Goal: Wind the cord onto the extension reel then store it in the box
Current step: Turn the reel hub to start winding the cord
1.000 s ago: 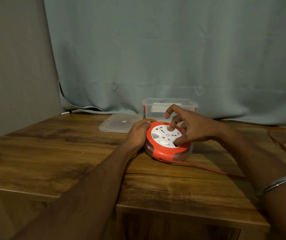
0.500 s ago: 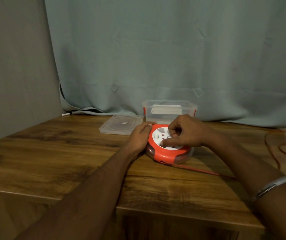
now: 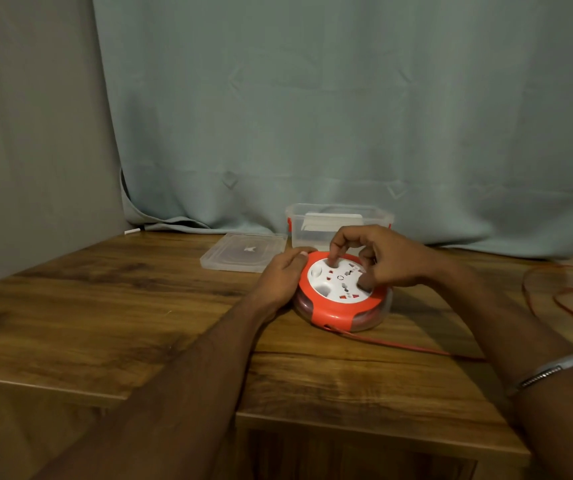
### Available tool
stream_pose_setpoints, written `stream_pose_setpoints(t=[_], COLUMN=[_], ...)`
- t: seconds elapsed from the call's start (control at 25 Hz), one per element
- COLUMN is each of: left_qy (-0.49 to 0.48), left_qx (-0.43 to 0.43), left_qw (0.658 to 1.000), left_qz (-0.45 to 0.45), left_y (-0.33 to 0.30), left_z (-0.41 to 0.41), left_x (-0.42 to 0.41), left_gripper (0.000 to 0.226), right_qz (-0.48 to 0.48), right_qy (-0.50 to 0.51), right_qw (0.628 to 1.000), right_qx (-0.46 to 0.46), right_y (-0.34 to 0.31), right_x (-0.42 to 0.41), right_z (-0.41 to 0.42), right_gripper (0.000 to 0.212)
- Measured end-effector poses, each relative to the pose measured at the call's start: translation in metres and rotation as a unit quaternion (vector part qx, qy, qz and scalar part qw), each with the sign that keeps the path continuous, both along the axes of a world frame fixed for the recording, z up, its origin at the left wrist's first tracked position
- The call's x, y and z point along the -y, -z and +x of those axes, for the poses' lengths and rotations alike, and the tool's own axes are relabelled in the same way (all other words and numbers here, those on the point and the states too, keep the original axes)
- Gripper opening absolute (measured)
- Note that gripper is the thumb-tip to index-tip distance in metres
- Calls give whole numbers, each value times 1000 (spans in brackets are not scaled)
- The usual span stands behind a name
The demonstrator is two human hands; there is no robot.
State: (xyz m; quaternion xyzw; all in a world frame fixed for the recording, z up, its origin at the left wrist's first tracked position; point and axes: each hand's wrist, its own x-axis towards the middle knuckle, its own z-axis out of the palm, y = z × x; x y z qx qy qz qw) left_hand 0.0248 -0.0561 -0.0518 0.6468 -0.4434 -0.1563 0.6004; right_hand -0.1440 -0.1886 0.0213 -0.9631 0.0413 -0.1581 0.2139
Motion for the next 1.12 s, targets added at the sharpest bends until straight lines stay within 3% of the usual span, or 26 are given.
stream_pose_setpoints(t=[0.4, 0.56, 0.76, 1.12], left_qy=[2, -5, -11, -17], left_qx=[-3, -6, -9, 0], left_qw=[1000, 1000, 1000, 1000], left_qz=[2, -7, -10, -21], left_y=[-1, 1, 3, 4], left_z=[1, 2, 3, 4], left_x=[-2, 1, 3, 4], left_gripper=[40, 39, 38, 38], right_qz=[37, -15, -95, -136], right_qy=[16, 40, 58, 109], right_qw=[999, 999, 993, 985], right_qx=[-33, -20, -26, -7], right_y=[2, 0, 4, 9], right_x=[11, 3, -3, -12], right_z=[-3, -3, 3, 12], right_gripper=[74, 65, 34, 51])
